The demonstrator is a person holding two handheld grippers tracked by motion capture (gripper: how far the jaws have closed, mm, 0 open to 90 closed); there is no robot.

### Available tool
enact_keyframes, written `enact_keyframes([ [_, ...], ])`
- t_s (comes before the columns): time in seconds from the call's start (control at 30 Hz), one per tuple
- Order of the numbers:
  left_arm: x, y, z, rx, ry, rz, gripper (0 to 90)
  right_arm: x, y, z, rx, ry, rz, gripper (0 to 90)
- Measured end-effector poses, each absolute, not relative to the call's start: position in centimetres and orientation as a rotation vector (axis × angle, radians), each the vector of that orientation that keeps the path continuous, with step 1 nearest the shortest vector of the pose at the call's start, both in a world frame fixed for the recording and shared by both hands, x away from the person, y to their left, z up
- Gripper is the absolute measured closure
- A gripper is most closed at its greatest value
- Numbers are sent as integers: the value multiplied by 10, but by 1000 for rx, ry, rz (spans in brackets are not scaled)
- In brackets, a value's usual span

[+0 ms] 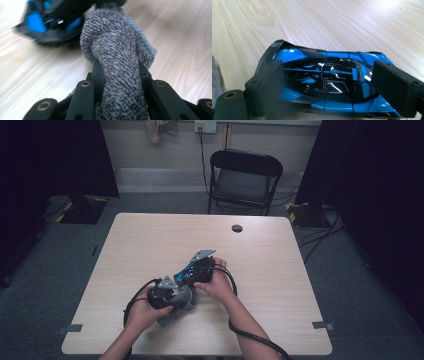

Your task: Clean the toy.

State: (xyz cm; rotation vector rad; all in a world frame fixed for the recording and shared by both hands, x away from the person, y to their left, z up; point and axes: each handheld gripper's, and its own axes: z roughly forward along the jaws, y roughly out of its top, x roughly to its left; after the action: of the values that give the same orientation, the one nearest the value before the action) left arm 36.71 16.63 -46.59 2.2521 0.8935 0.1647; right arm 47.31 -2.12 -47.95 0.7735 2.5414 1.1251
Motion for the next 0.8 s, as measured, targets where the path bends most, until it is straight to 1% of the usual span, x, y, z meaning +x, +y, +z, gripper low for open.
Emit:
enact_keyframes([
  [0.27, 368, 205, -459, 2196, 977, 237, 682, 473, -21, -480, 773, 2542, 1125, 110],
  [0.33, 371, 215, -459, 2189, 1005, 275, 680, 473, -21, -479, 774, 2544, 1123, 110],
  [0.47, 379, 229, -462, 2150, 1077, 293, 681, 474, -21, -479, 774, 2549, 1118, 110],
  [0.63, 390, 236, -468, 2126, 1151, 325, 681, 474, -20, -478, 770, 2553, 1114, 109],
  [0.8, 401, 229, -473, 2100, 1204, 360, 681, 474, -20, -479, 770, 2552, 1117, 110],
])
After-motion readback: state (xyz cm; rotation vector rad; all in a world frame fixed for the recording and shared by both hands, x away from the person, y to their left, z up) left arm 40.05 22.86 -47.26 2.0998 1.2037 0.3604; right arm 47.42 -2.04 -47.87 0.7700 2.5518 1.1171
